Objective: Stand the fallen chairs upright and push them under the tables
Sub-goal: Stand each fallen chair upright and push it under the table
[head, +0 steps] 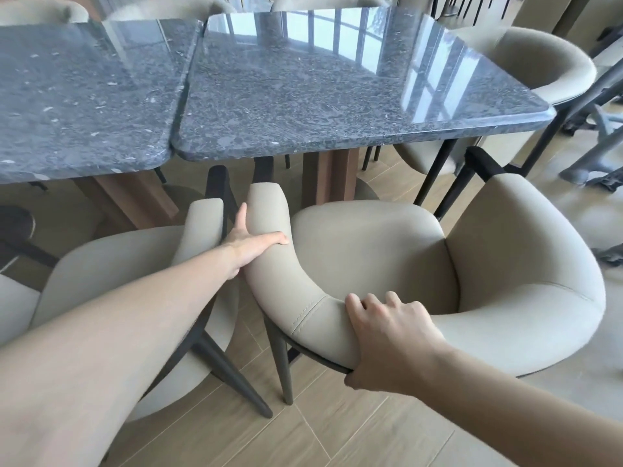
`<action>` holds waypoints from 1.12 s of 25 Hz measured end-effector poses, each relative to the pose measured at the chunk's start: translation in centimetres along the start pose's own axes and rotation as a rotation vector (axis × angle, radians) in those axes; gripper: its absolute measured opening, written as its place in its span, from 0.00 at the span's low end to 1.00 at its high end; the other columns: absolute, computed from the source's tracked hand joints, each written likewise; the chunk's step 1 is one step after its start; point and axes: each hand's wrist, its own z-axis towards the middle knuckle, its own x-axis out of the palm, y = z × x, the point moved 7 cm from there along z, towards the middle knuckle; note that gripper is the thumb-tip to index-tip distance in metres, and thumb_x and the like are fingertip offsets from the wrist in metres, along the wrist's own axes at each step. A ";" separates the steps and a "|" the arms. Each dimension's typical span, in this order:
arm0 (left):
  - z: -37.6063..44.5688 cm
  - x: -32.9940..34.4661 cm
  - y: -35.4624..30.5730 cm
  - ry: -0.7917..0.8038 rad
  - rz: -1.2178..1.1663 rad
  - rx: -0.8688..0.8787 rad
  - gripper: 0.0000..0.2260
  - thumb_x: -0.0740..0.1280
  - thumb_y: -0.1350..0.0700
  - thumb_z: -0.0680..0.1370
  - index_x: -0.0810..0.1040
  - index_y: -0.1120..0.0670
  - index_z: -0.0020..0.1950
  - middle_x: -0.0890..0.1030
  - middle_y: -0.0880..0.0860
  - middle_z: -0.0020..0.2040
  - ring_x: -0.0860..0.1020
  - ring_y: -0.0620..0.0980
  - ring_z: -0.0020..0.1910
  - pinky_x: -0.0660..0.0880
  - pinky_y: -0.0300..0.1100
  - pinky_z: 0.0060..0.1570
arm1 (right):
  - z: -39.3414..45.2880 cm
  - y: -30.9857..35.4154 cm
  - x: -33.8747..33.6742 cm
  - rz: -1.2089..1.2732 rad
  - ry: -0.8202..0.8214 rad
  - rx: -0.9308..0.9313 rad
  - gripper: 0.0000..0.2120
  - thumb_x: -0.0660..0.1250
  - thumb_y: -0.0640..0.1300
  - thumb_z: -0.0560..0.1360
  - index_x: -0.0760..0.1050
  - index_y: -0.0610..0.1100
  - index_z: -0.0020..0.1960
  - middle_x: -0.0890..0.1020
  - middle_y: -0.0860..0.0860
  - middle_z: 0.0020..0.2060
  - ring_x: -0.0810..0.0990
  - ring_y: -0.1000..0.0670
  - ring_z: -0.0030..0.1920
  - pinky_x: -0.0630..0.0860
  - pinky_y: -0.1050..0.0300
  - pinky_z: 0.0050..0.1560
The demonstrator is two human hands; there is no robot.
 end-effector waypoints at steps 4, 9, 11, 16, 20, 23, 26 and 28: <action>-3.0 0.4 0.3 -0.218 -0.147 -0.050 0.48 0.77 0.42 0.69 0.52 0.42 0.82 0.69 0.50 0.76 0.72 0.56 0.70 0.70 0.47 0.65 | 0.1 -0.3 0.4 -0.086 0.002 0.000 0.32 0.66 0.68 0.58 0.54 0.53 0.49 0.65 0.56 0.41 0.66 0.48 0.43 0.60 0.54 0.33; -11.2 4.7 3.5 -0.338 -0.331 -0.027 0.49 0.76 0.40 0.68 0.50 0.40 0.81 0.65 0.50 0.76 0.69 0.50 0.71 0.61 0.37 0.56 | 0.3 -0.3 0.5 -0.160 0.043 0.011 0.35 0.60 0.74 0.54 0.57 0.56 0.52 0.65 0.58 0.42 0.64 0.51 0.45 0.61 0.55 0.33; -12.1 5.2 3.8 -0.343 -0.382 -0.053 0.47 0.75 0.43 0.71 0.48 0.40 0.81 0.63 0.51 0.76 0.67 0.49 0.72 0.62 0.38 0.60 | 0.0 -0.2 0.4 -0.187 0.054 0.011 0.36 0.58 0.75 0.53 0.58 0.57 0.54 0.66 0.59 0.43 0.63 0.52 0.45 0.63 0.55 0.33; -12.7 6.5 3.8 -0.251 -0.313 -0.077 0.47 0.72 0.41 0.74 0.42 0.40 0.81 0.64 0.58 0.72 0.69 0.58 0.71 0.68 0.51 0.68 | -1.3 -1.3 0.9 -0.201 0.108 0.027 0.34 0.56 0.75 0.53 0.54 0.57 0.51 0.64 0.59 0.40 0.63 0.52 0.45 0.61 0.56 0.32; -14.4 7.6 3.3 -0.248 -0.236 -0.068 0.47 0.70 0.38 0.75 0.39 0.43 0.81 0.65 0.61 0.71 0.70 0.60 0.69 0.70 0.52 0.66 | -2.8 -2.1 1.2 -0.208 0.154 0.059 0.34 0.60 0.74 0.55 0.56 0.57 0.53 0.63 0.59 0.42 0.64 0.53 0.46 0.62 0.57 0.32; -14.6 6.7 2.9 -0.154 0.059 -0.061 0.47 0.65 0.34 0.76 0.37 0.49 0.82 0.65 0.63 0.74 0.69 0.61 0.71 0.69 0.51 0.65 | -3.3 -1.5 0.7 -0.152 0.170 0.099 0.39 0.68 0.72 0.58 0.58 0.54 0.59 0.67 0.58 0.49 0.70 0.51 0.55 0.70 0.56 0.38; -16.3 2.5 2.3 -0.163 0.386 -0.001 0.37 0.57 0.34 0.80 0.50 0.50 0.82 0.58 0.58 0.78 0.64 0.59 0.75 0.66 0.52 0.69 | -4.4 -0.3 -1.2 -0.137 0.228 0.183 0.39 0.74 0.64 0.65 0.60 0.48 0.66 0.70 0.52 0.60 0.71 0.48 0.63 0.77 0.48 0.53; -17.5 -0.8 3.2 -0.208 0.410 0.029 0.29 0.57 0.38 0.81 0.59 0.49 0.79 0.56 0.54 0.78 0.62 0.56 0.76 0.66 0.52 0.69 | -4.7 1.2 -1.6 -0.157 0.258 0.198 0.34 0.72 0.56 0.70 0.62 0.45 0.70 0.70 0.49 0.63 0.71 0.46 0.66 0.74 0.40 0.61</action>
